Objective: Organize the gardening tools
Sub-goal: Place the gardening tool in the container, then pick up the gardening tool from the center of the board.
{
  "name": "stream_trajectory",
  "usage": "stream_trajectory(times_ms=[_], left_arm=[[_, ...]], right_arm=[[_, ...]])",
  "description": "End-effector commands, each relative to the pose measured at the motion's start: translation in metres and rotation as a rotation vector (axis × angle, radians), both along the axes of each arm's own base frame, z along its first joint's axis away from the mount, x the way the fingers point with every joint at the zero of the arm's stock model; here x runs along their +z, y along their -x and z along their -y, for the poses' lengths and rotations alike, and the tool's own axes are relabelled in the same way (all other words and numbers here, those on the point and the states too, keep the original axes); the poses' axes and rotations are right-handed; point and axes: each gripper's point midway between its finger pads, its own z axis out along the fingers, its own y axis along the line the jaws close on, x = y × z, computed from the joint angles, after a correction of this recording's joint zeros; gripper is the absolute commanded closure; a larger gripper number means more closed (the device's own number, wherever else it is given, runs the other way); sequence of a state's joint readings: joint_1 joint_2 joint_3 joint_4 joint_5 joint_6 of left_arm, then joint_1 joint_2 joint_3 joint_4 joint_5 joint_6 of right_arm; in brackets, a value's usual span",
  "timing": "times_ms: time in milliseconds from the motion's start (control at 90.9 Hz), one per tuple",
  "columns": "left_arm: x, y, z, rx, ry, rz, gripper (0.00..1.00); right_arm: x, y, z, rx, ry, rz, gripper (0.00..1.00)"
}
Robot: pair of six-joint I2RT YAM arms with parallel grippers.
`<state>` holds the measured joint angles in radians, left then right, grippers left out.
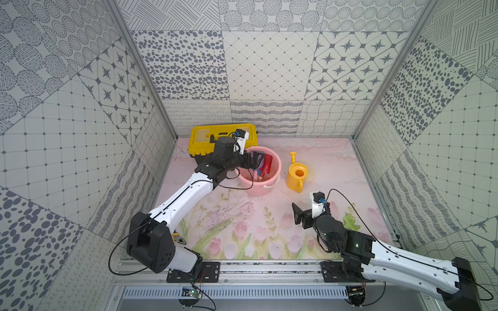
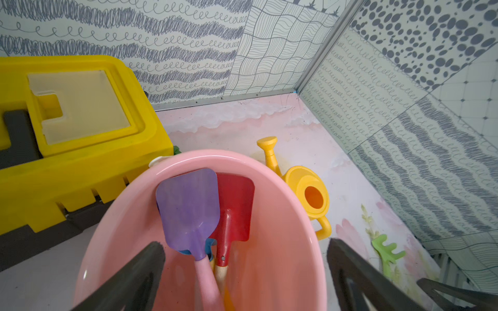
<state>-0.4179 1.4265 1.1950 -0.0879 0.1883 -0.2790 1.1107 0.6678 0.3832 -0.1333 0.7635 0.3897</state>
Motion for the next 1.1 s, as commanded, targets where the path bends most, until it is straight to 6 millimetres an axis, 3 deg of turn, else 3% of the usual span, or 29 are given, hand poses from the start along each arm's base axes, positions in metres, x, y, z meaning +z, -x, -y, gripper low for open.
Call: stream_trajectory(times_ms=[0, 209, 352, 528, 759, 1090], left_arm=[[0.014, 0.027, 0.009, 0.082, 0.236, -0.043, 0.01], [-0.033, 0.088, 0.020, 0.050, 0.192, -0.069, 0.00], [-0.051, 0.127, 0.027, -0.007, 0.150, -0.089, 0.01], [-0.071, 0.154, 0.027, -0.037, 0.117, -0.086, 0.00], [-0.064, 0.182, 0.028, -0.122, 0.185, -0.057, 0.01], [-0.058, 0.194, 0.026, -0.142, 0.240, -0.070, 0.01]], right_arm=[[0.009, -0.008, 0.007, -0.058, -0.030, 0.007, 0.03], [-0.018, -0.019, 0.026, -0.115, -0.153, -0.136, 0.03], [-0.046, -0.023, 0.052, -0.208, -0.189, -0.230, 0.03], [-0.070, -0.015, 0.075, -0.325, -0.191, -0.356, 0.03], [-0.083, 0.003, 0.105, -0.494, -0.174, -0.522, 0.03], [-0.125, 0.042, 0.158, -0.861, -0.099, -0.834, 0.03]])
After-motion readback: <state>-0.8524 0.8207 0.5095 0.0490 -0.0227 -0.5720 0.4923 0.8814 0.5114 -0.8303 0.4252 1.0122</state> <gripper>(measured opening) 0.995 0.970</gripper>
